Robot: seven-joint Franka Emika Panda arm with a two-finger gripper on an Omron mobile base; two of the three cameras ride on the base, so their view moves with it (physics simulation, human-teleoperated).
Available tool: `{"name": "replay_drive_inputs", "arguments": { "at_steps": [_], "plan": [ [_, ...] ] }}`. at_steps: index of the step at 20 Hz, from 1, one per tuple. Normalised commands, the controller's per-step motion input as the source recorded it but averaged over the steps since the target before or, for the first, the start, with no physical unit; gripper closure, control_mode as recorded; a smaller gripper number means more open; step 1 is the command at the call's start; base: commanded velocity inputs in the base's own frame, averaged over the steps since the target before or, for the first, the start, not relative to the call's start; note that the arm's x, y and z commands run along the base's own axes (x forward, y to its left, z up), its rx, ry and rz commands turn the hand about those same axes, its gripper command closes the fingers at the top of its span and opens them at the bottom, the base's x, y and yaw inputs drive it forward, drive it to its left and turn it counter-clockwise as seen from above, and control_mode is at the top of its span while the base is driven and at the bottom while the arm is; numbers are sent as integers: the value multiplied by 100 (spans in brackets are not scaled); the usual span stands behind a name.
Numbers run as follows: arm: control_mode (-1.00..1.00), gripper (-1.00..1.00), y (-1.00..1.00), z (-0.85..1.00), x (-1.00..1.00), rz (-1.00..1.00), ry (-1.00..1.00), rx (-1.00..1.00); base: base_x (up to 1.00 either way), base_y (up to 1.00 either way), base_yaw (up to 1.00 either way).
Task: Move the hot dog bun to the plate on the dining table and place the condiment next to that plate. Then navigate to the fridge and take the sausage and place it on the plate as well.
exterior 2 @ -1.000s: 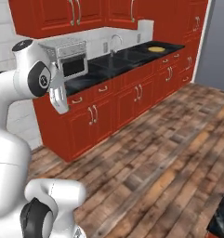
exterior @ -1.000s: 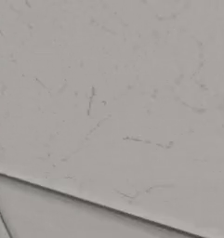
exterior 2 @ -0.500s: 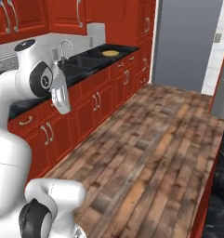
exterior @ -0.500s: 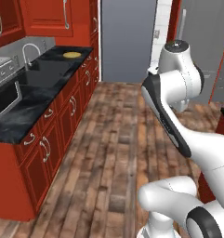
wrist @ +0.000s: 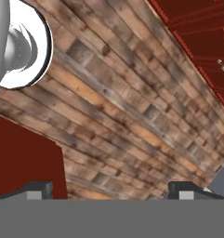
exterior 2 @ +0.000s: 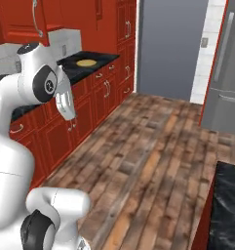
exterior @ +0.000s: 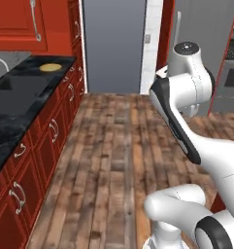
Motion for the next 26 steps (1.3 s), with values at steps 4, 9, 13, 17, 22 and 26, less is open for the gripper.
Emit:
{"name": "replay_drive_inputs", "arguments": {
  "at_steps": [4,9,13,17,22,26],
  "plan": [
    [100,-100,0,0,0,0,0,0,100,0,-27],
    [100,-100,0,0,0,0,0,0,100,0,-31],
    [100,-100,0,0,0,0,0,0,100,0,-34],
    [100,-100,0,0,0,0,0,0,100,-3,-34],
    [100,-100,0,0,0,0,0,0,100,-7,-31],
    [100,-100,0,0,0,0,0,0,100,-23,-26]
  ]
}}
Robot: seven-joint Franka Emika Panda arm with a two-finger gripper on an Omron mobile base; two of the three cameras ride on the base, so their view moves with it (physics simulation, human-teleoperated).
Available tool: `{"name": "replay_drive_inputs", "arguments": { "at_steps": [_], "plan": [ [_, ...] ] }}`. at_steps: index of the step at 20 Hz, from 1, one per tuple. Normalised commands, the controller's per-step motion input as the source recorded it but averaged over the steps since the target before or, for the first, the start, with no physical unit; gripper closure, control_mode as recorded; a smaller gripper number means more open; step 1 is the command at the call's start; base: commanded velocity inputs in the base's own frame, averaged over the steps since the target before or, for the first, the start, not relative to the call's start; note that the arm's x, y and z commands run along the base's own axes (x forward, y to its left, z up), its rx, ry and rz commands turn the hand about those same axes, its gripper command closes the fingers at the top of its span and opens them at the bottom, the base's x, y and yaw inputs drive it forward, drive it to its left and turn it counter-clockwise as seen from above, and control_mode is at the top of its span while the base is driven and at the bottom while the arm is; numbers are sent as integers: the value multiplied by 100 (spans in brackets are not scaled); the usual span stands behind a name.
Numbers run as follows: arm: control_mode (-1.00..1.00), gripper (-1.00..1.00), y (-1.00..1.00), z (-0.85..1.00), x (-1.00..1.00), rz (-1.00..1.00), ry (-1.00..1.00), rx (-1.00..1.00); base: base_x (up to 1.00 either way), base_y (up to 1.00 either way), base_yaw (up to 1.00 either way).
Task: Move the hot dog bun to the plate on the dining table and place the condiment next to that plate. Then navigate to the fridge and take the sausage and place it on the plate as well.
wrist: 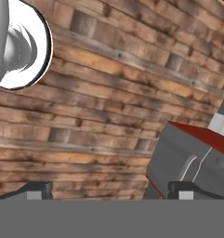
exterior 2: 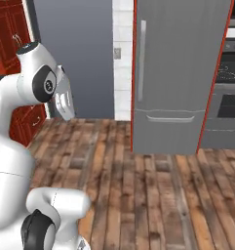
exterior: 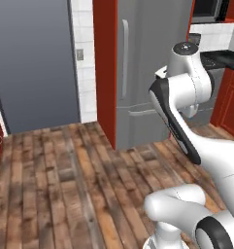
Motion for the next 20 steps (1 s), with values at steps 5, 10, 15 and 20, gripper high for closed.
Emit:
{"name": "replay_drive_inputs", "arguments": {
  "at_steps": [5,10,15,20],
  "plan": [
    [100,-100,0,0,0,0,0,0,100,-35,-18],
    [100,-100,0,0,0,0,0,0,100,-42,-8],
    [100,-100,0,0,0,0,0,0,100,-48,3],
    [100,-100,0,0,0,0,0,0,96,-39,23]
  ]
}}
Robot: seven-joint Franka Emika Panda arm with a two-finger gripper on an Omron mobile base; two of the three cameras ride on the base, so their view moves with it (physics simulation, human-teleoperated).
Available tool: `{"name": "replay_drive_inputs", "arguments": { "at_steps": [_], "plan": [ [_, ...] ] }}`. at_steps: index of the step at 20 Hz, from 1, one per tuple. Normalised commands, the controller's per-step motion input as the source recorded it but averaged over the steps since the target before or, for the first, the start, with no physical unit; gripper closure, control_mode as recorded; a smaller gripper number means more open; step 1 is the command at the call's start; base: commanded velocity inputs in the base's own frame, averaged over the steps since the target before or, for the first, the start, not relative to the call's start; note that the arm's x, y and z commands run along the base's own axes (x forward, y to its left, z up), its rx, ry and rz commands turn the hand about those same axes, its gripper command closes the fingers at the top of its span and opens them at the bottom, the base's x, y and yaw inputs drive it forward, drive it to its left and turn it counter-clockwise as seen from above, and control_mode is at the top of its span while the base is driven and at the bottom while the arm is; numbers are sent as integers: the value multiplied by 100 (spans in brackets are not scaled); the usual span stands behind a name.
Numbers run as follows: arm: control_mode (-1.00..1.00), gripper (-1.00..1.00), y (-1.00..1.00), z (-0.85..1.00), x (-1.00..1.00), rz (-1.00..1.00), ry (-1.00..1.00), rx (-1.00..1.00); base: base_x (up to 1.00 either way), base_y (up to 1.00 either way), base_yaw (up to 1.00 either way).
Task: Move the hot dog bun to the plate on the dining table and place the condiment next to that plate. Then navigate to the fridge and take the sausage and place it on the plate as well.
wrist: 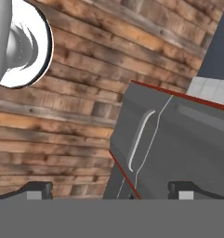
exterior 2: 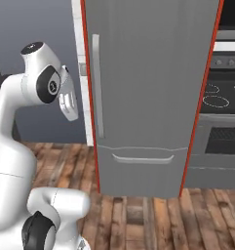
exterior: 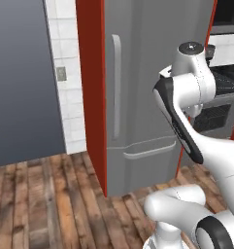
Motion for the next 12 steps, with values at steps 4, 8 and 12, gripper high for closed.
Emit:
{"name": "replay_drive_inputs", "arguments": {
  "at_steps": [4,8,12],
  "plan": [
    [100,-100,0,0,0,0,0,0,75,-28,23],
    [100,-100,0,0,0,0,0,0,44,-13,21],
    [100,-100,0,0,0,0,0,0,28,-10,21]
  ]
}}
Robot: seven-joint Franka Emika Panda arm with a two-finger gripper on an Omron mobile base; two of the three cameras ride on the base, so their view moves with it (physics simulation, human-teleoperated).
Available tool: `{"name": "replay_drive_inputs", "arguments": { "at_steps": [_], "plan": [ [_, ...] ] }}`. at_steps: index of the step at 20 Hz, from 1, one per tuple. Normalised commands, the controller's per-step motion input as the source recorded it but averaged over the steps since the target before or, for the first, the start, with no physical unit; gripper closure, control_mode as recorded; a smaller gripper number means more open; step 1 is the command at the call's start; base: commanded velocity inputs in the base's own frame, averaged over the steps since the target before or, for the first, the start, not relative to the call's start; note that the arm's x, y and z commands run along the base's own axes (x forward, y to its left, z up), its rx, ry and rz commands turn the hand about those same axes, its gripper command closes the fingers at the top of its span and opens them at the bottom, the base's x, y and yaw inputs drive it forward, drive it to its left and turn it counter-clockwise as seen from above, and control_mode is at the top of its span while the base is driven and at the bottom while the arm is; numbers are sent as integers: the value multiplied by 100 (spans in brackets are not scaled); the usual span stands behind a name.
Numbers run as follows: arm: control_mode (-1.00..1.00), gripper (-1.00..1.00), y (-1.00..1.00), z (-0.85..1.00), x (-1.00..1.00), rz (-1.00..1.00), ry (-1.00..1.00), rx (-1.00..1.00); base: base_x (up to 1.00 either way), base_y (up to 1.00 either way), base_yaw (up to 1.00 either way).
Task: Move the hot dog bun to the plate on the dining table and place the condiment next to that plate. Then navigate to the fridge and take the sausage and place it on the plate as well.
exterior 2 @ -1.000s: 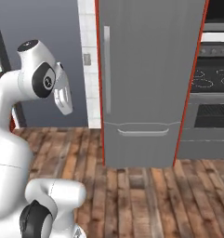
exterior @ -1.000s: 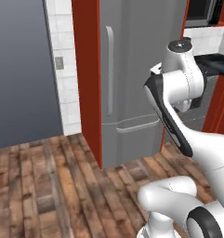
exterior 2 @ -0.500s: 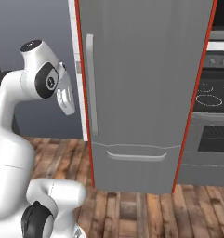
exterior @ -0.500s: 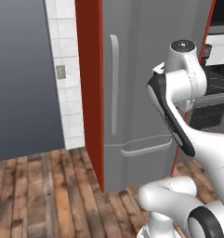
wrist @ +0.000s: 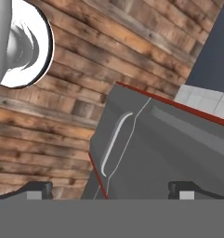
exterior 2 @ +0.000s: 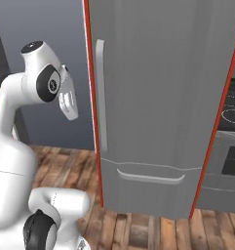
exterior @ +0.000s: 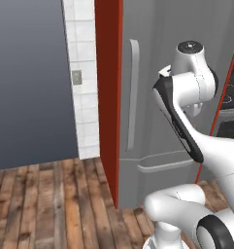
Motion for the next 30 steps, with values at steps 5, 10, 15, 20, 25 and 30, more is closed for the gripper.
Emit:
{"name": "replay_drive_inputs", "arguments": {
  "at_steps": [5,10,15,20,25,30],
  "plan": [
    [100,-100,0,0,0,0,0,0,50,-8,17],
    [100,-100,0,0,0,0,0,0,20,-12,14],
    [-100,-100,-3,-5,19,5,0,1,10,-7,6],
    [-100,-100,-6,-8,74,9,2,1,0,0,0],
    [-100,-100,-5,-13,100,23,16,2,0,0,0],
    [-100,-100,-11,-45,100,41,0,1,0,0,0]
  ]
}}
